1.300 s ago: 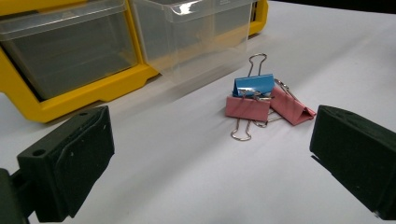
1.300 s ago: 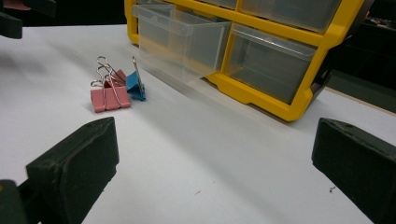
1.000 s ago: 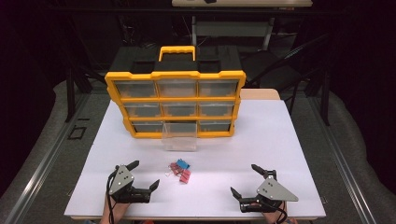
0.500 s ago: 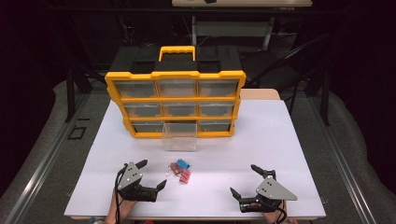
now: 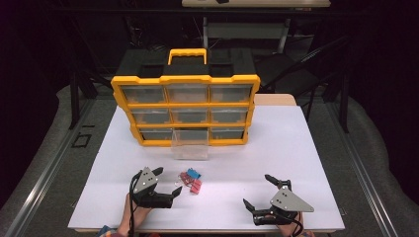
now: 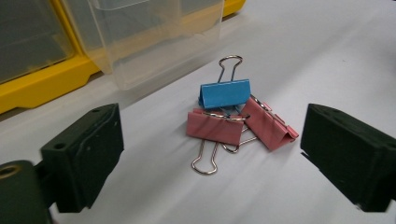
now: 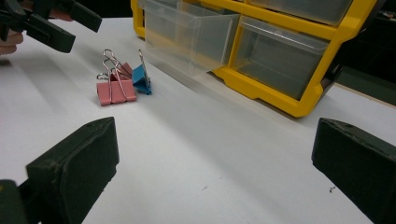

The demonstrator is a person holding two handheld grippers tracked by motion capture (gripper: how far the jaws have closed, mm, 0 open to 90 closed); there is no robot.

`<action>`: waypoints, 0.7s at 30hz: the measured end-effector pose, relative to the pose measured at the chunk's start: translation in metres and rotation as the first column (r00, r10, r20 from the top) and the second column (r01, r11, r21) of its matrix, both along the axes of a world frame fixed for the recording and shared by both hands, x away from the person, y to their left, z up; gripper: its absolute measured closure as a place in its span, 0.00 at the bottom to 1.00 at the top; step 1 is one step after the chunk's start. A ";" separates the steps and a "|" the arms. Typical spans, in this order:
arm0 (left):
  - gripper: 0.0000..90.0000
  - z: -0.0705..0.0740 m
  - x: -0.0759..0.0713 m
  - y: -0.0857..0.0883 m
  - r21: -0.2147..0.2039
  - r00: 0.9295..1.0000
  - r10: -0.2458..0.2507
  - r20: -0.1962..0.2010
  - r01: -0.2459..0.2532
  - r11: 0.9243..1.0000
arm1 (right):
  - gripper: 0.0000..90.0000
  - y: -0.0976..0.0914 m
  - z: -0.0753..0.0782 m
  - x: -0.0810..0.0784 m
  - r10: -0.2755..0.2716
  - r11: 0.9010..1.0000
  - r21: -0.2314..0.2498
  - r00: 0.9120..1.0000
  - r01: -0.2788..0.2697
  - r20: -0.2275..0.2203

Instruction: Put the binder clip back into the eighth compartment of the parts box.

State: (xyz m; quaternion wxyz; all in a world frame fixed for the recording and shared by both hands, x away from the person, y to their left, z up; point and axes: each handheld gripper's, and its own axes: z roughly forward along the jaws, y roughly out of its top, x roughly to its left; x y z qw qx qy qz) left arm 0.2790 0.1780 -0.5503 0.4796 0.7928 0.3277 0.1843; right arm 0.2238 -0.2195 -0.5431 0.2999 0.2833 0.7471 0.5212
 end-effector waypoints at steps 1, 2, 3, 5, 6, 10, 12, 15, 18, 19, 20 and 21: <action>0.10 0.000 0.001 -0.001 0.000 1.000 -0.005 -0.003 0.005 1.000 | 0.00 0.000 -0.001 0.001 0.001 1.000 0.001 1.000 -0.001 -0.003; 0.11 0.000 0.002 -0.001 0.003 1.000 -0.004 -0.003 0.004 1.000 | 0.00 0.000 -0.001 0.001 0.000 1.000 0.000 1.000 0.000 -0.005; 0.14 0.000 0.003 -0.002 0.003 1.000 -0.011 -0.004 0.011 1.000 | 0.00 0.000 -0.001 0.001 0.001 1.000 0.000 1.000 -0.001 -0.004; 0.18 0.000 0.004 -0.004 0.007 1.000 -0.014 -0.009 0.014 1.000 | 0.00 -0.001 -0.001 0.001 0.000 1.000 0.000 1.000 0.000 -0.005; 0.18 0.000 0.004 -0.005 0.011 1.000 -0.016 -0.009 0.017 1.000 | 0.00 -0.001 -0.001 0.001 0.000 1.000 0.000 1.000 0.000 -0.005; 0.29 -0.001 0.006 -0.008 0.019 0.999 -0.027 -0.018 0.027 0.999 | 0.00 0.000 -0.001 0.001 0.003 1.000 -0.004 1.000 -0.003 -0.008; 0.31 -0.001 0.007 -0.009 0.018 0.999 -0.029 -0.020 0.029 0.999 | 0.00 0.000 -0.001 0.001 0.003 1.000 -0.004 1.000 -0.003 -0.010; 0.42 -0.002 0.009 -0.010 0.023 0.999 -0.036 -0.031 0.036 0.999 | 0.00 -0.001 -0.001 0.002 0.003 1.000 -0.004 1.000 -0.003 -0.011; 0.49 -0.005 0.012 -0.011 0.032 0.998 -0.045 -0.049 0.046 0.998 | 0.00 -0.001 0.000 0.001 0.004 1.000 0.000 1.000 -0.004 -0.008; 0.52 -0.005 0.012 -0.011 0.032 0.998 -0.045 -0.049 0.046 0.998 | 0.00 0.000 -0.001 0.001 0.005 1.000 -0.003 1.000 -0.005 -0.008; 0.55 -0.006 0.014 -0.011 0.025 0.997 -0.050 -0.058 0.052 0.998 | 0.00 0.000 -0.001 0.001 0.006 1.000 -0.007 1.000 -0.006 -0.012; 0.55 -0.006 0.015 -0.011 0.026 0.997 -0.055 -0.060 0.057 0.998 | 0.00 0.000 -0.001 0.001 0.006 1.000 -0.007 1.000 -0.006 -0.012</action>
